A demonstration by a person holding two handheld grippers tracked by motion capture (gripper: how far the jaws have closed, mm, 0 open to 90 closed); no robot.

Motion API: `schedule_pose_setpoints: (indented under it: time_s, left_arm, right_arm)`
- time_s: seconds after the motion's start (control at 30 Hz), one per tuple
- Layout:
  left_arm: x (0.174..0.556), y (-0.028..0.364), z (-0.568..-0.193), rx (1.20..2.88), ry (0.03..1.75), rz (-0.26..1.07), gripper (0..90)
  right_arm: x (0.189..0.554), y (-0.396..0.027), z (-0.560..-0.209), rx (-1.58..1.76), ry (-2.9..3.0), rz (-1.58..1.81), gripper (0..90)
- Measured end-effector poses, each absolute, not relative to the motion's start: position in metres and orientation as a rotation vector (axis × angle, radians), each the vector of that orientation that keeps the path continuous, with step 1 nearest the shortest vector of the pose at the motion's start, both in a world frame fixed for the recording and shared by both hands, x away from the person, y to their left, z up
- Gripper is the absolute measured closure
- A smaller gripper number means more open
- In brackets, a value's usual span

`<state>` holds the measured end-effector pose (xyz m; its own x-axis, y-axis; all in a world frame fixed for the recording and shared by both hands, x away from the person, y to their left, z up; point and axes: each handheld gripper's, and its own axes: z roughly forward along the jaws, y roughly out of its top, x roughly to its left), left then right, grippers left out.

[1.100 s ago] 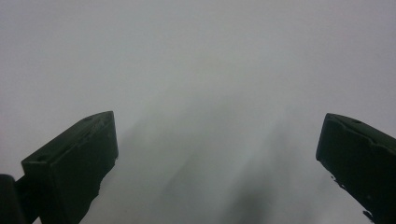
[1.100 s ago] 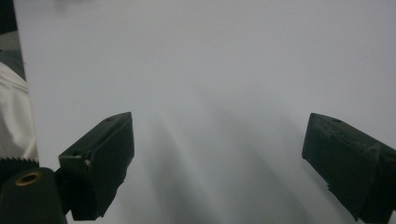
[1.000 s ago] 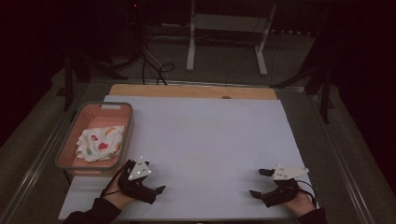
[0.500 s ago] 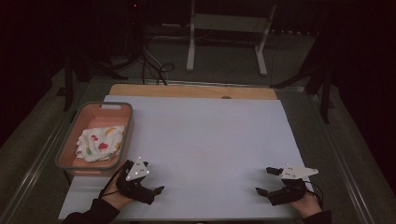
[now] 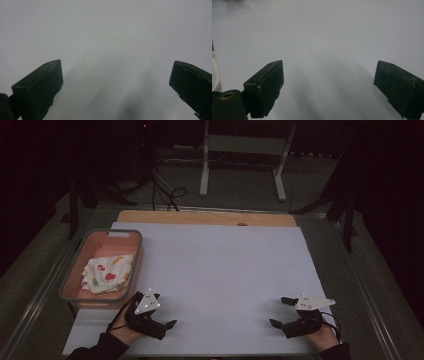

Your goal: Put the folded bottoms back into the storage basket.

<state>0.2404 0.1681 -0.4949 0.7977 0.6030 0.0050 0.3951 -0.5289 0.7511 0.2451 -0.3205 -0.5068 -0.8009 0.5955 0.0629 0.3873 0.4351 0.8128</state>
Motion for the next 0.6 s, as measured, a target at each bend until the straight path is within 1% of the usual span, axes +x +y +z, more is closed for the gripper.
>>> schedule_pose_setpoints:
  time_s: [0.6]
  left_arm:
    - [0.239, 0.1679, -0.4926, 2.186, 0.73, 0.339, 0.2]
  right_arm:
    - [0.2444, -0.3205, -0.507, 0.841, 2.462, 1.288, 9.5]
